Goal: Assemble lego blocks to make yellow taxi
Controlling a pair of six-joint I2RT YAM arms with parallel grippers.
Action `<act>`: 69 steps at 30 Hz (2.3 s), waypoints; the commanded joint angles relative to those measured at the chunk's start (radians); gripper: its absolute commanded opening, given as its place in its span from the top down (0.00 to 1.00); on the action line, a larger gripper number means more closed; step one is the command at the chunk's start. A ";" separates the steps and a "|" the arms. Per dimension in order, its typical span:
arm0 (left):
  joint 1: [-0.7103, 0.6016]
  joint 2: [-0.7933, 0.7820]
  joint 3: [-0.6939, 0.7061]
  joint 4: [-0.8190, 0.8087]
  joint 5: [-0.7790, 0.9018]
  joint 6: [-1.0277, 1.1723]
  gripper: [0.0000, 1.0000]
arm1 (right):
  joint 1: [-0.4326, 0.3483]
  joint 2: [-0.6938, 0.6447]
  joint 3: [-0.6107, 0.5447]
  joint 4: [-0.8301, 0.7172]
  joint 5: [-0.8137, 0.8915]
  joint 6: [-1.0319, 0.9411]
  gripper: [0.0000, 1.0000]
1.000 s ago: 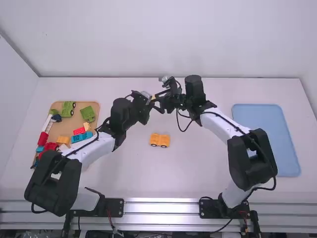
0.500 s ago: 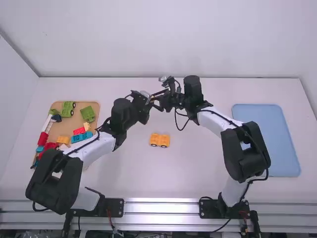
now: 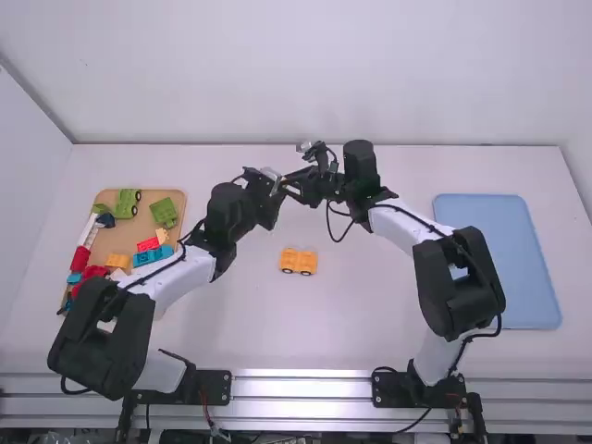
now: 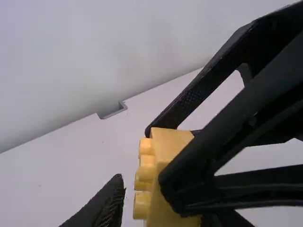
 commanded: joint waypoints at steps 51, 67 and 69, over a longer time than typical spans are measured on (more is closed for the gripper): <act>0.212 0.138 0.243 -0.279 1.127 0.168 0.27 | -0.102 0.021 0.303 -0.820 -0.414 -0.934 0.84; 0.208 0.138 0.241 -0.235 1.127 0.132 0.68 | -0.089 0.021 0.303 -0.817 -0.408 -0.935 0.84; 0.208 0.138 0.241 -0.235 1.126 0.132 0.74 | -0.089 0.021 0.303 -0.817 -0.408 -0.935 0.84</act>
